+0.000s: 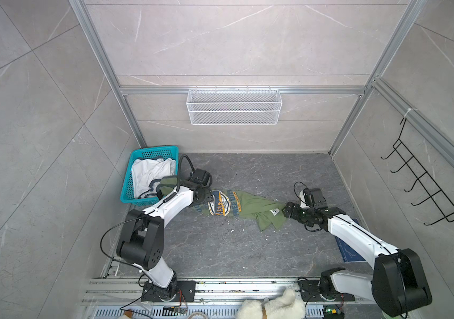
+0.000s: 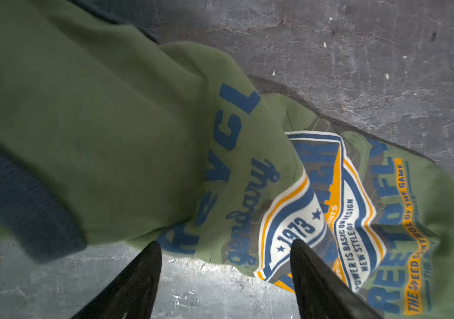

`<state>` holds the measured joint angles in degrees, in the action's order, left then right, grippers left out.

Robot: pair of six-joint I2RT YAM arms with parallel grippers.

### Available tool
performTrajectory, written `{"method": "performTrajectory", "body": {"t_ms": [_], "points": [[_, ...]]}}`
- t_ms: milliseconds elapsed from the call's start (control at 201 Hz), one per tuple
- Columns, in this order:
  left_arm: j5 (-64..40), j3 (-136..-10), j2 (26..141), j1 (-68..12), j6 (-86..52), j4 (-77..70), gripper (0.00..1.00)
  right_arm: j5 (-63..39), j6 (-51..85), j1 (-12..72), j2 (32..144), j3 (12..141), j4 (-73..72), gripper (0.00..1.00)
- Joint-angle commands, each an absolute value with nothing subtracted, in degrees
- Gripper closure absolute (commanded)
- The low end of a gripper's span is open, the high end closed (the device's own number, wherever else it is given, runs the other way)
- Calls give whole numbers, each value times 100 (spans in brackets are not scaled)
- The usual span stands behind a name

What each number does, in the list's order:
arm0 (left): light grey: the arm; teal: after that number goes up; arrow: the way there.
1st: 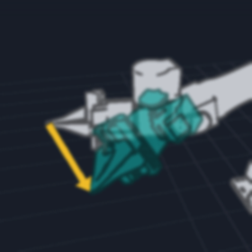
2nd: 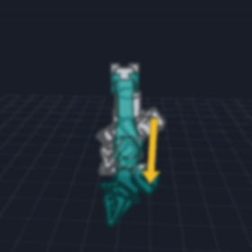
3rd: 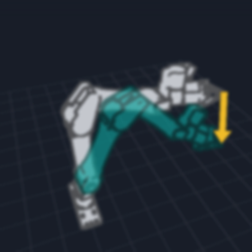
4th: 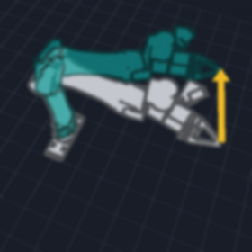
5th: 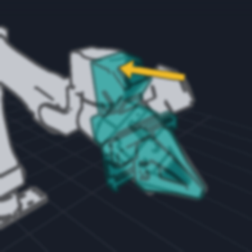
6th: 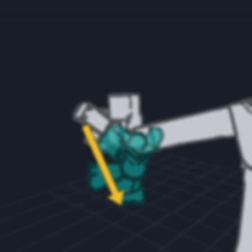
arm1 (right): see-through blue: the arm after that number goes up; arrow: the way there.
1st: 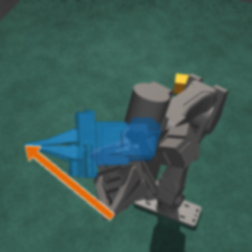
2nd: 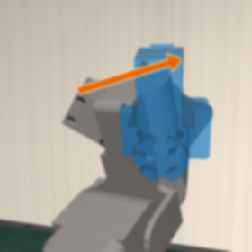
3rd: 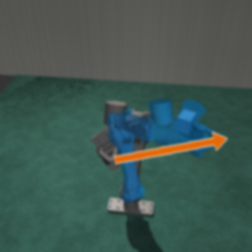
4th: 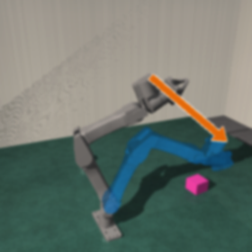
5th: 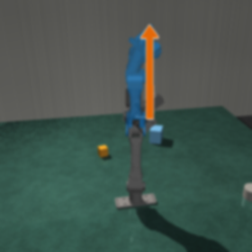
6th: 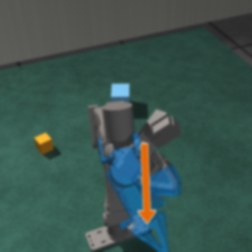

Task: Fold and stack tank tops
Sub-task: Smooth out the tank top at the center of the table.

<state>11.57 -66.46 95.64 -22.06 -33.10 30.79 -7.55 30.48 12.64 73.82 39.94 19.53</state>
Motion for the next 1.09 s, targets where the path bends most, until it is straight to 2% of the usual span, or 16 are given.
{"method": "performTrajectory", "body": {"t_ms": [0,234,408,533,697,841,911,1085], "points": [[1060,-6904,9809,-2180,-3173,2902,34,-960,3139,1296,7738,4014,1572,8],[889,-7013,10097,-2184,-3115,2795,53,-1134,3170,1327,8476,4158,1186,16],[895,-7066,10184,-2171,-3061,2796,72,-1204,3145,1356,8807,4333,1026,28],[861,-7066,10163,-2171,-3054,2769,82,-1206,3119,1393,8996,4459,1011,42],[808,-7083,9935,-2187,-3075,2841,100,-1029,3165,1408,8847,4438,1050,69],[812,-7331,9322,-2338,-3199,3349,100,-542,3036,1408,8181,4515,1586,100],[710,-7696,8924,-2600,-3305,3794,100,-155,2839,1413,7590,4662,2171,100],[1674,-8487,8026,-3615,-3540,4847,100,714,2576,1408,5764,4928,3430,100]]}}
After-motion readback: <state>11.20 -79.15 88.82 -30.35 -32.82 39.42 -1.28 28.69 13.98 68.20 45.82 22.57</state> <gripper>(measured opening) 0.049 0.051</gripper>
